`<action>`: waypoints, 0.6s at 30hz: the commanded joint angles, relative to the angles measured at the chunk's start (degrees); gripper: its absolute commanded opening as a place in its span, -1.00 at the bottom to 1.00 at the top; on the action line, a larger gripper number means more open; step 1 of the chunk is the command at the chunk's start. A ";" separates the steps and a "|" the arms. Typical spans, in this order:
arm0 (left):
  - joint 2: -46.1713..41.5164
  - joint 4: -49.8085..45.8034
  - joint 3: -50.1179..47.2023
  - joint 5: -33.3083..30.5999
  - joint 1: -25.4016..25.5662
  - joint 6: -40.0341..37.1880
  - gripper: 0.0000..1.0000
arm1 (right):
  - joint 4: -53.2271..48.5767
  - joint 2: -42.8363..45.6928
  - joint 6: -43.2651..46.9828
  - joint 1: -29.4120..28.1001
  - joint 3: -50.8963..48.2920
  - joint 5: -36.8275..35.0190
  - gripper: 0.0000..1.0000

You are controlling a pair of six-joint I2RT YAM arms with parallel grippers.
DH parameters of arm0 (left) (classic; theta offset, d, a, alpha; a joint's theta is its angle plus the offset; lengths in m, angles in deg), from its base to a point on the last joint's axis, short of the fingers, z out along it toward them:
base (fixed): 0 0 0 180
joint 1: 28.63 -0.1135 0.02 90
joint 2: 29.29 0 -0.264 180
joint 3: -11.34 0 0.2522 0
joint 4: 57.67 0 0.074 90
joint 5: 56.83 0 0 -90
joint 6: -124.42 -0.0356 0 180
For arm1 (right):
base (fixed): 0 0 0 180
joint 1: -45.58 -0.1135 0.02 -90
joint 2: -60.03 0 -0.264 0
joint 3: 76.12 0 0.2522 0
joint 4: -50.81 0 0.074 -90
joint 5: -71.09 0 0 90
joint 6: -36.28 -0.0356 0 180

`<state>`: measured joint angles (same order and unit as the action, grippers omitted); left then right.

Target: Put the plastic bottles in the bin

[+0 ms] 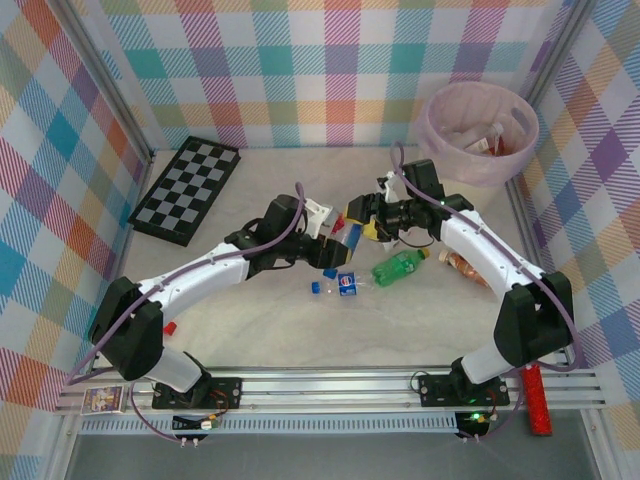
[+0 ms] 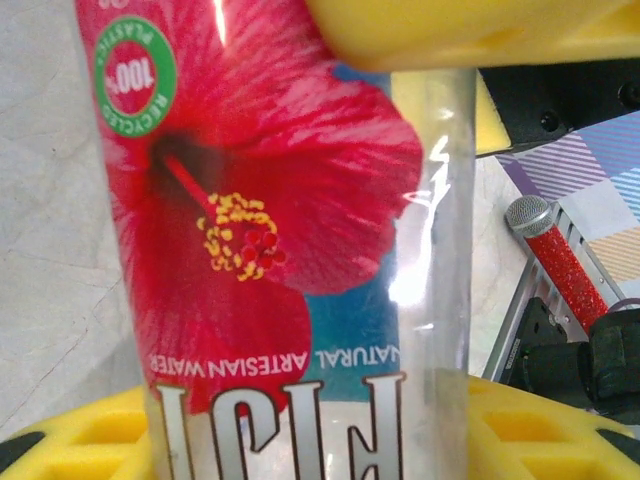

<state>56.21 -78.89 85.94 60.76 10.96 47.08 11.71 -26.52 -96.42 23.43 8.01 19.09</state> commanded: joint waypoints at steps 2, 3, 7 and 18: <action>0.22 1.47 2.70 2.32 0.13 -0.97 0.22 | -0.86 0.79 0.62 -0.68 1.56 -1.59 0.22; -0.17 1.40 2.53 2.19 0.13 -0.98 0.32 | -1.43 0.68 0.88 -0.70 2.41 -2.03 0.20; -2.14 1.33 1.48 1.17 0.10 -1.15 0.73 | -3.94 -0.57 2.81 -0.50 6.73 -3.48 0.15; -8.13 -2.66 -1.07 -0.60 0.02 -2.12 0.99 | -15.54 -2.89 12.37 13.46 31.28 -6.69 0.03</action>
<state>49.02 -80.40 85.65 60.13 10.98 46.34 0.15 -30.10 -88.51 32.83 32.70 14.04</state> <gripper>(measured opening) 0.991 0.524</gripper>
